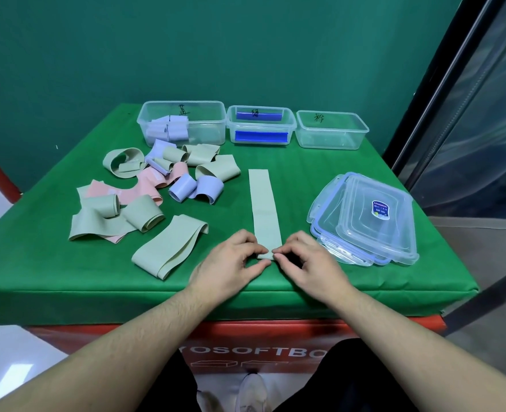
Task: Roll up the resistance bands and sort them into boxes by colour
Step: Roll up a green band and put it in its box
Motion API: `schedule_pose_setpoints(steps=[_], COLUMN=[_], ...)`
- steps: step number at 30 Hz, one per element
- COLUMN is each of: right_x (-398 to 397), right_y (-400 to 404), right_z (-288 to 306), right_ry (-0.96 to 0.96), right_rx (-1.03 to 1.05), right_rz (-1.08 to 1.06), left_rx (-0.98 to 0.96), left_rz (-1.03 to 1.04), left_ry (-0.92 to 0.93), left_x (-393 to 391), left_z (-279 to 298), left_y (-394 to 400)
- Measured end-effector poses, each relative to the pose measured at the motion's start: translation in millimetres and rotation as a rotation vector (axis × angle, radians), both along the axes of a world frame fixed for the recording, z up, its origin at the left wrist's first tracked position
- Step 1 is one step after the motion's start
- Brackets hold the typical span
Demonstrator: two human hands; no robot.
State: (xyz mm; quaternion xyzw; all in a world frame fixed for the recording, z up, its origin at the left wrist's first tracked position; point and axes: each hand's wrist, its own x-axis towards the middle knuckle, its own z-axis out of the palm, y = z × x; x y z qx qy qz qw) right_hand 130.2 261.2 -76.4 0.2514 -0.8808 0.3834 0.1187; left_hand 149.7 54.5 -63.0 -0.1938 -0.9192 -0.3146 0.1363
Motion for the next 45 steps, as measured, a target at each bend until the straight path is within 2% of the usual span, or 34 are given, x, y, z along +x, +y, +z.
schedule_pose_setpoints(steps=[7, 17, 37, 45], right_x=[-2, -1, -10, -8], right_y=[2, 0, -4, -3], right_z=[1, 9, 12, 10], right_ry=[0.020, 0.201, 0.183, 0.248], right_rx=[0.070, 0.350, 0.309, 0.251], right_rz=[0.019, 0.008, 0.020, -0.012], left_rx=[-0.006, -0.034, 0.028, 0.033], left_rz=[0.021, 0.022, 0.001, 0.016], left_ry=[0.025, 0.000, 0.049, 0.031], left_x=[-1, -1, -5, -10], left_z=[1, 1, 0, 0], left_y=[2, 2, 2, 2])
